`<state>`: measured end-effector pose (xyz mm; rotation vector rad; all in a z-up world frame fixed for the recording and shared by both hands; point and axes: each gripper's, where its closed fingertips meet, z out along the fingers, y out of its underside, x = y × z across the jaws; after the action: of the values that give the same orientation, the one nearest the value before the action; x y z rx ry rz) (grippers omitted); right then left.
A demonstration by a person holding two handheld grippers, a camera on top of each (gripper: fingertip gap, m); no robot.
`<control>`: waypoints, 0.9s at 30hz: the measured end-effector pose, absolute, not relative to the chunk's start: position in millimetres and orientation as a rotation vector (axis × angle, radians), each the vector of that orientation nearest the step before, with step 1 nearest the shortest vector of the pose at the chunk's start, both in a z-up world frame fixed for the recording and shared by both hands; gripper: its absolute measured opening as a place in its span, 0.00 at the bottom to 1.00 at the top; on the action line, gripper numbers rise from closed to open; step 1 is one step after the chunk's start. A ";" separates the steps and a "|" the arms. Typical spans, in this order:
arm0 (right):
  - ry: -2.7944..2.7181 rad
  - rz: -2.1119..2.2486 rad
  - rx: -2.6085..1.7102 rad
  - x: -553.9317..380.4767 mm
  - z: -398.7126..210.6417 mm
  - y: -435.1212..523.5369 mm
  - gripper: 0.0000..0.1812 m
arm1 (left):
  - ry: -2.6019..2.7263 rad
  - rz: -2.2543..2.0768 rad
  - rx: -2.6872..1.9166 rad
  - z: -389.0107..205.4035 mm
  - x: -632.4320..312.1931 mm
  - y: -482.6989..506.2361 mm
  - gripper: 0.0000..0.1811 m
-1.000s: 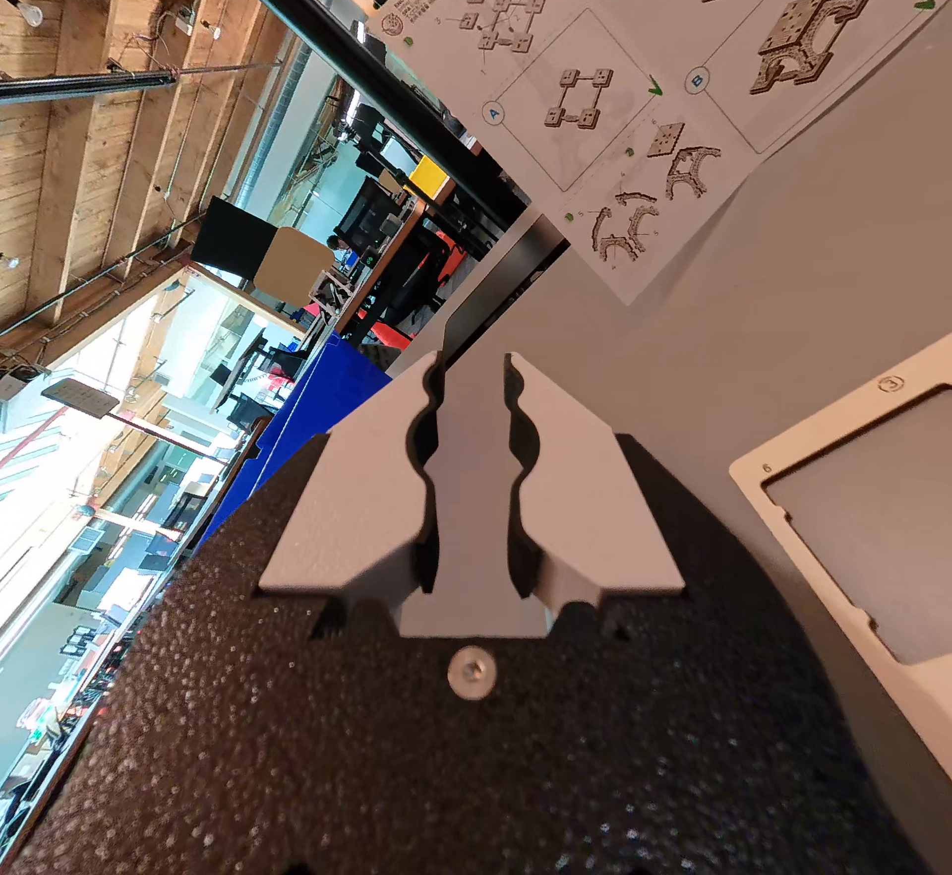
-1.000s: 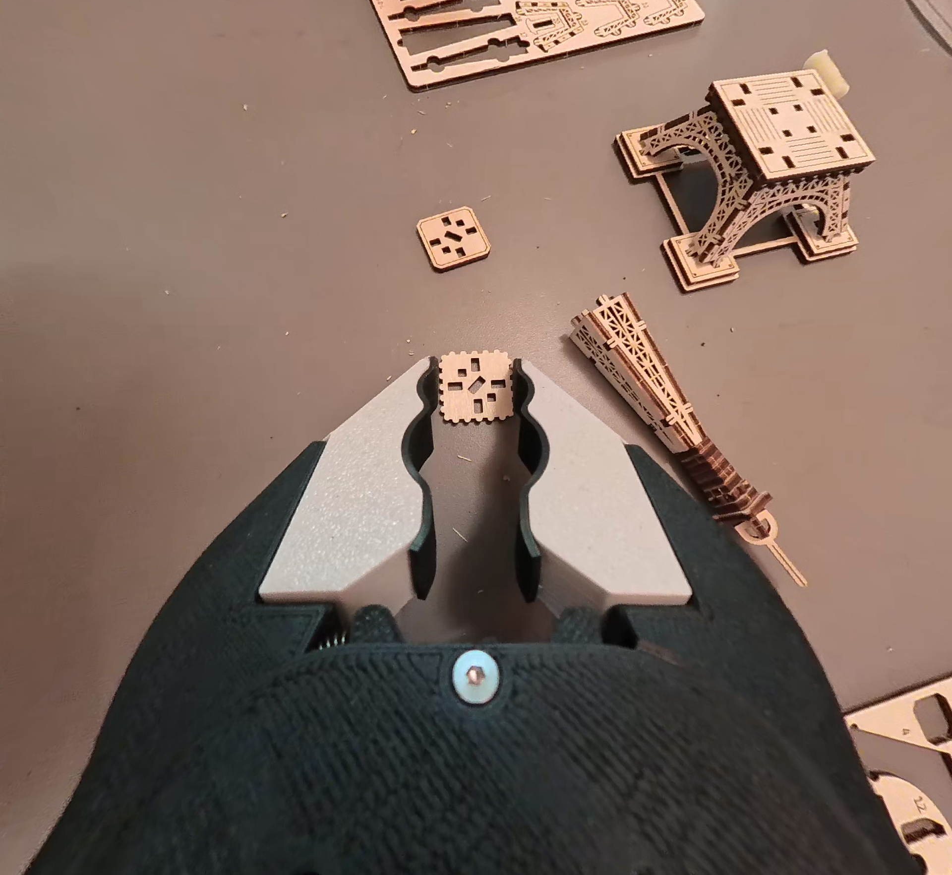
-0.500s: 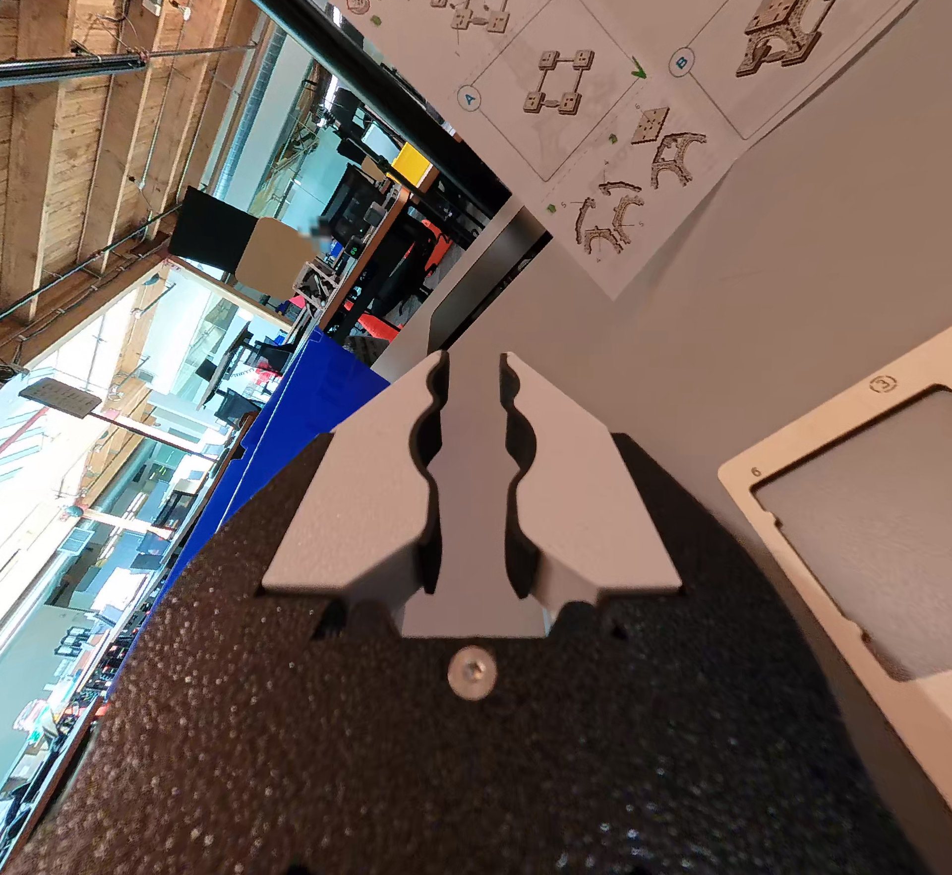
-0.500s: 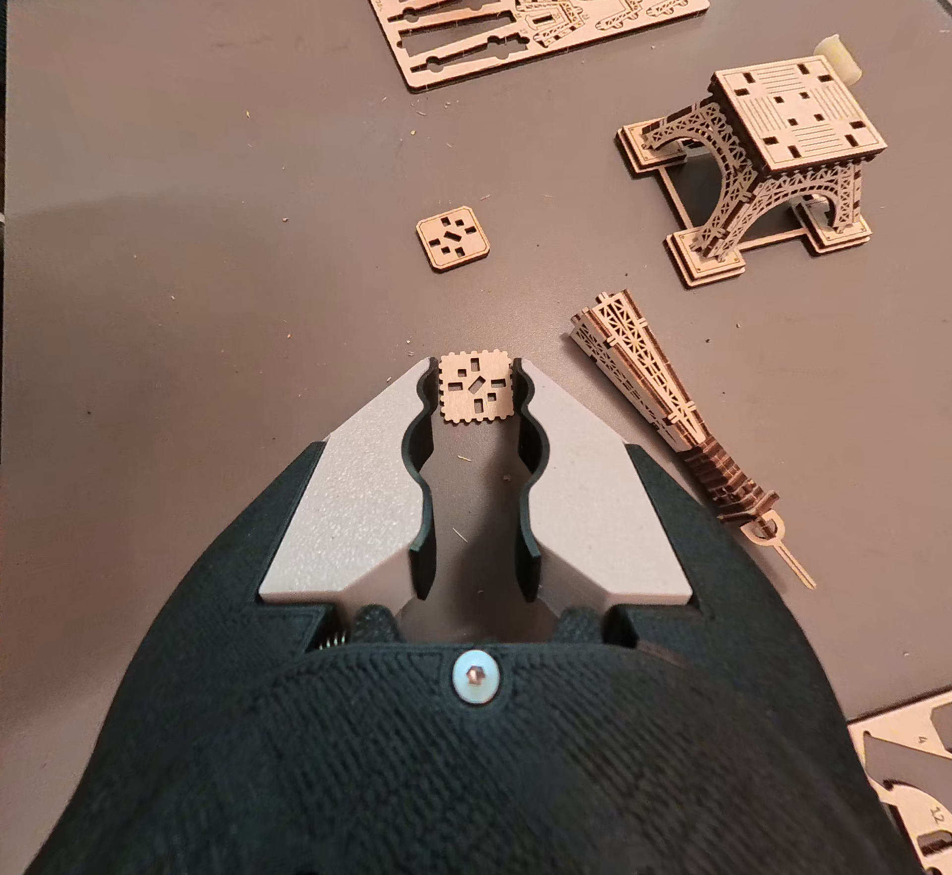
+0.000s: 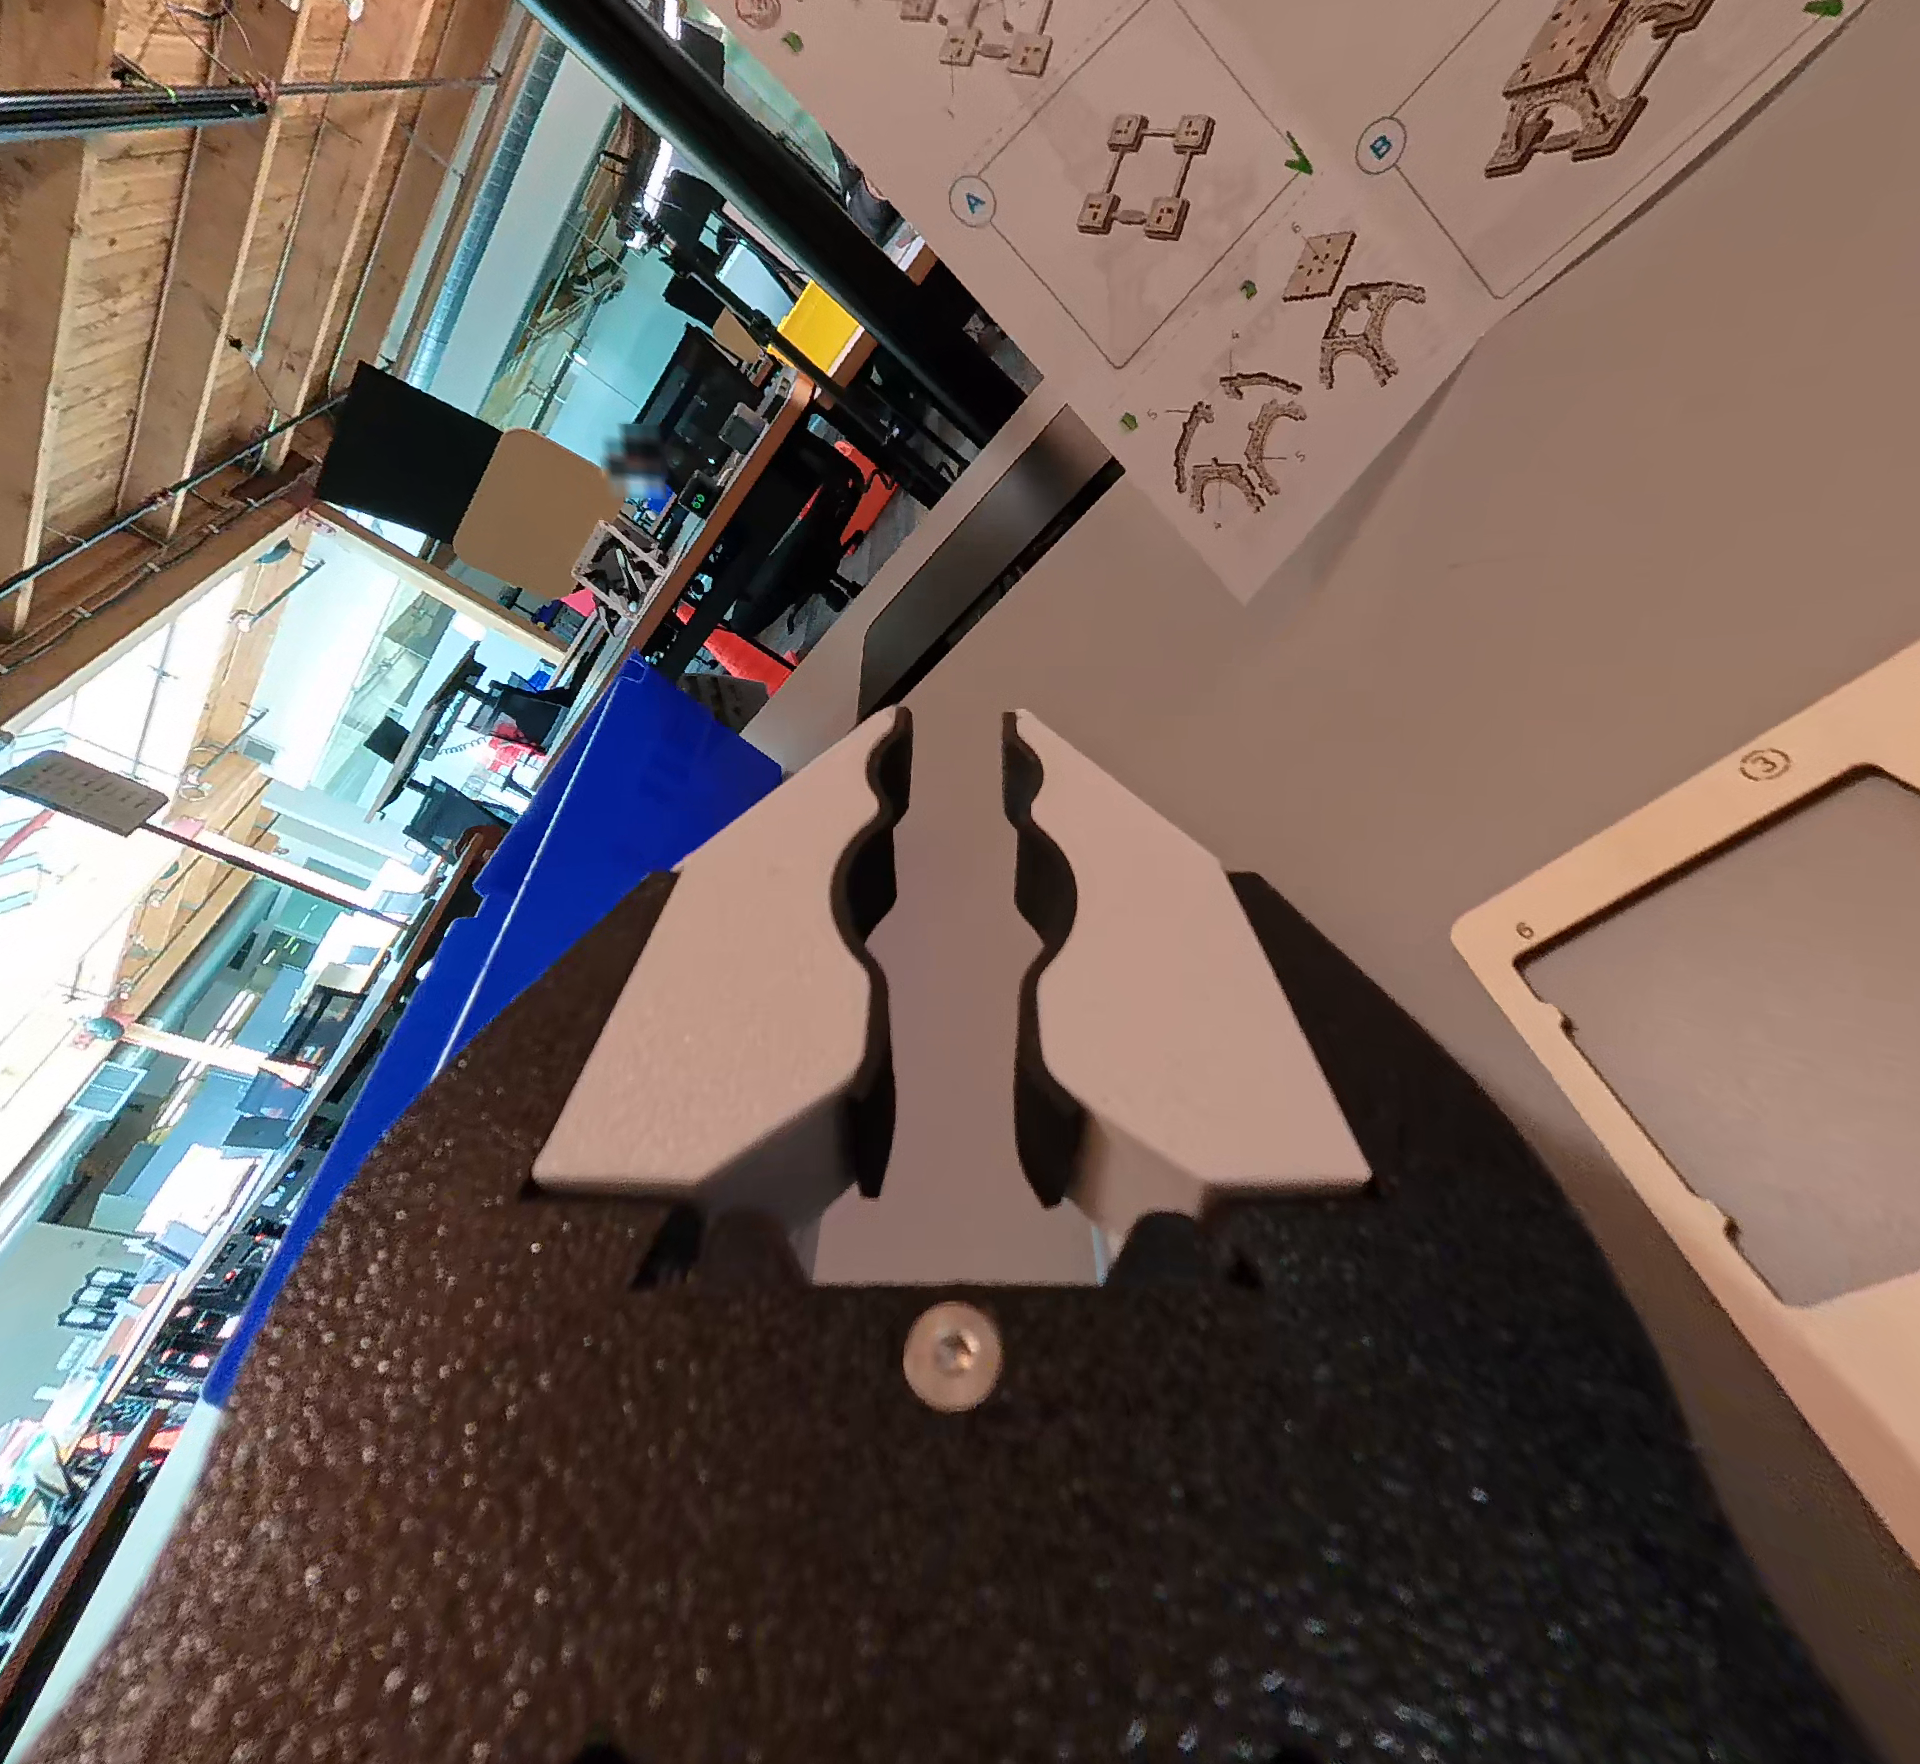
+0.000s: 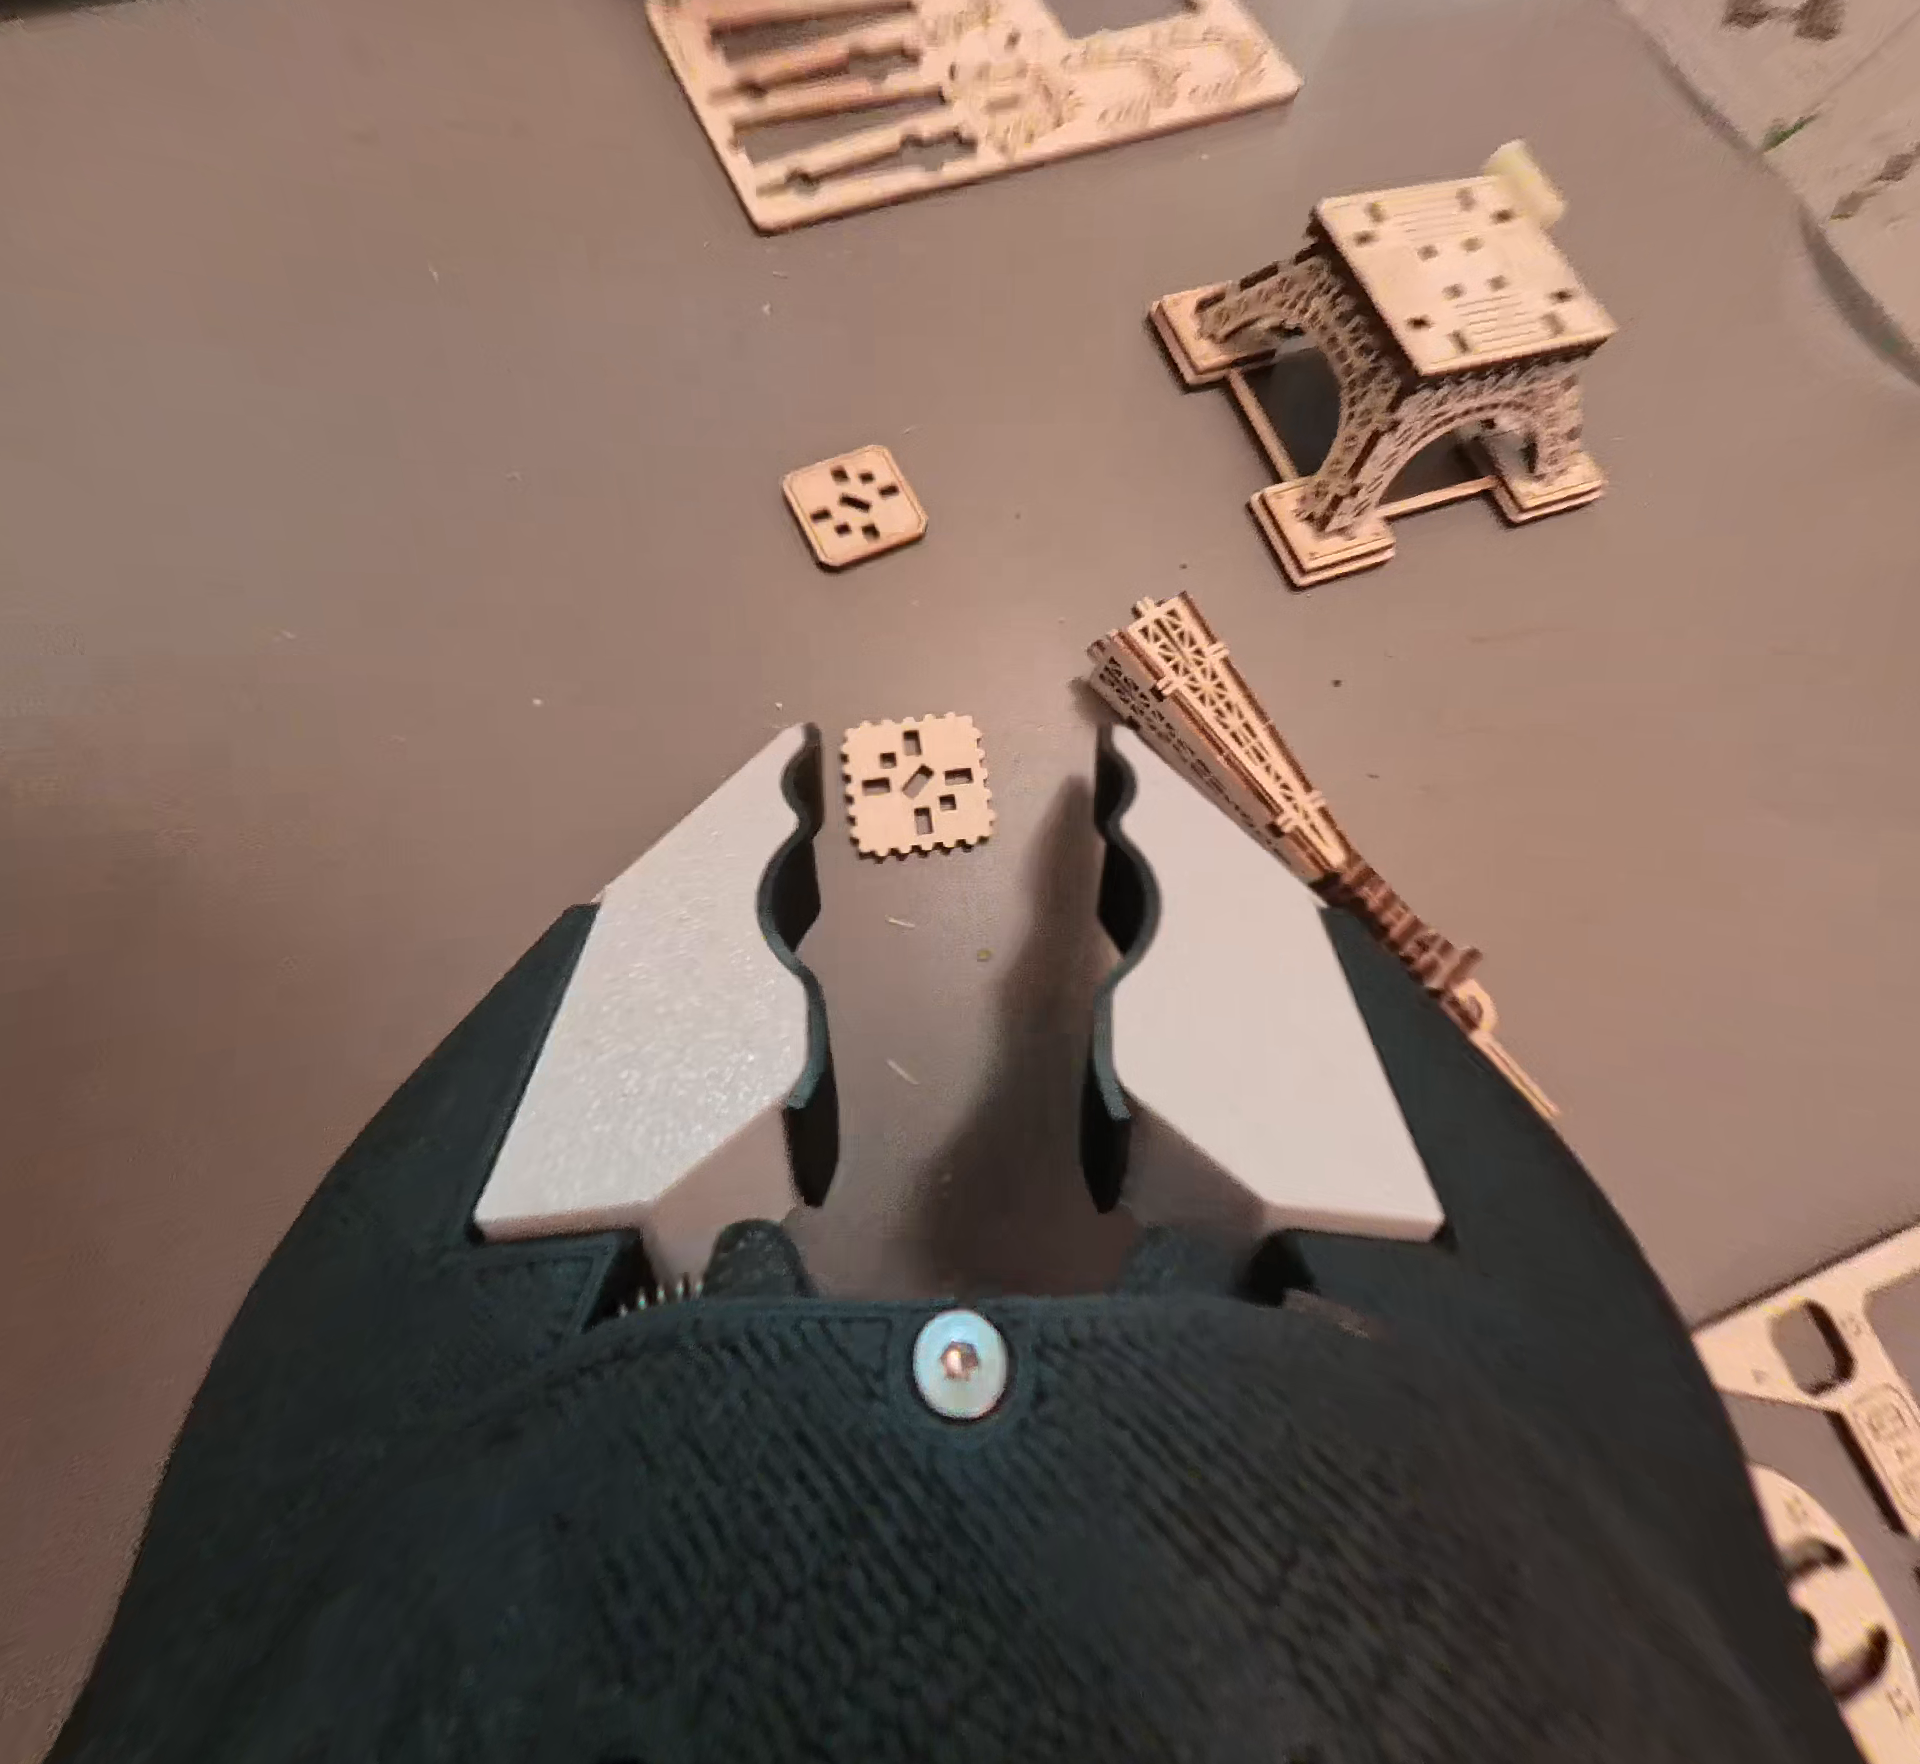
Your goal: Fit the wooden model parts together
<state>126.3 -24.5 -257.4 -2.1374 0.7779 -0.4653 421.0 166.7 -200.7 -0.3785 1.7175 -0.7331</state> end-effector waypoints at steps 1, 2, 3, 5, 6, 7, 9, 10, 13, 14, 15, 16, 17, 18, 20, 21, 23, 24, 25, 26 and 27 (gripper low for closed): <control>0.759 -0.464 -2.113 120.6 -249.0 -26.5 0.31 | 1.718 -0.738 -0.374 -198.8 418.4 166.0 0.08; 0.778 -0.486 -2.108 116.4 -239.5 -37.8 0.32 | 1.725 -0.753 -0.367 -197.2 414.5 163.8 0.08; 0.864 -0.559 -2.105 117.0 -229.0 -61.6 0.31 | 1.738 -0.772 -0.358 -196.0 409.8 160.6 0.08; 1.203 -0.769 -2.007 122.9 -208.0 -136.5 0.33 | 1.793 -0.812 -0.322 -193.6 397.1 149.9 0.07; 1.397 -0.854 -1.897 123.4 -201.8 -177.9 0.37 | 1.828 -0.846 -0.299 -191.5 388.9 141.5 0.07; 1.587 -0.898 -1.762 122.3 -202.7 -215.8 0.40 | 1.854 -0.893 -0.292 -187.5 380.0 131.9 0.07; 1.801 -0.741 -1.616 117.2 -227.9 -244.6 0.42 | 1.954 -1.041 -0.287 -180.9 354.9 101.9 0.07; 1.819 -0.632 -1.617 115.0 -241.2 -241.8 0.38 | 2.033 -1.132 -0.263 -178.9 336.9 81.2 0.08; 1.952 -0.714 -1.680 109.4 -265.5 -268.3 0.44 | 2.263 -1.311 -0.115 -173.6 272.8 22.6 0.09; 1.963 -0.708 -1.680 110.3 -267.8 -268.9 0.44 | 2.311 -1.329 -0.059 -172.3 253.2 8.0 0.09; 1.953 -0.693 -1.680 112.5 -268.7 -265.4 0.46 | 2.350 -1.339 -0.013 -171.6 235.5 -4.6 0.09; 1.949 -0.692 -1.710 112.4 -269.9 -263.6 0.47 | 2.383 -1.352 0.018 -171.1 219.2 -16.0 0.09; 1.942 -0.693 -1.741 111.8 -270.1 -262.4 0.46 | 2.417 -1.372 0.044 -171.3 203.0 -26.7 0.09; 1.939 -0.677 -1.751 111.6 -270.4 -259.8 0.46 | 2.455 -1.395 0.063 -172.0 187.7 -36.5 0.09; 1.916 -0.678 -1.767 112.3 -269.6 -255.7 0.41 | 2.509 -1.427 0.066 -175.6 165.6 -52.7 0.09; 1.881 -0.681 -1.780 113.1 -268.9 -250.6 0.36 | 2.528 -1.430 0.058 -178.8 158.1 -59.2 0.09; 1.800 -0.698 -1.804 114.9 -267.6 -238.3 0.23 | 2.577 -1.422 0.049 -187.6 144.1 -70.5 0.09; 1.770 -0.707 -1.797 116.4 -267.3 -233.5 0.17 | 2.598 -1.418 0.042 -191.8 138.0 -75.7 0.09; 1.751 -0.725 -1.790 117.6 -267.1 -231.7 0.16 | 2.616 -1.419 0.042 -195.6 132.2 -81.1 0.09; 1.735 -0.734 -1.787 118.2 -267.1 -231.2 0.15 | 2.636 -1.420 0.049 -199.5 126.5 -86.6 0.09; 1.723 -0.736 -1.780 118.6 -267.0 -231.0 0.15 | 2.656 -1.415 0.046 -203.6 122.1 -91.4 0.10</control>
<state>118.6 -231.0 -267.0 -1.7800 1.7227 -0.7358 122.1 -91.4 -203.6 0.0464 2.6563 -1.4146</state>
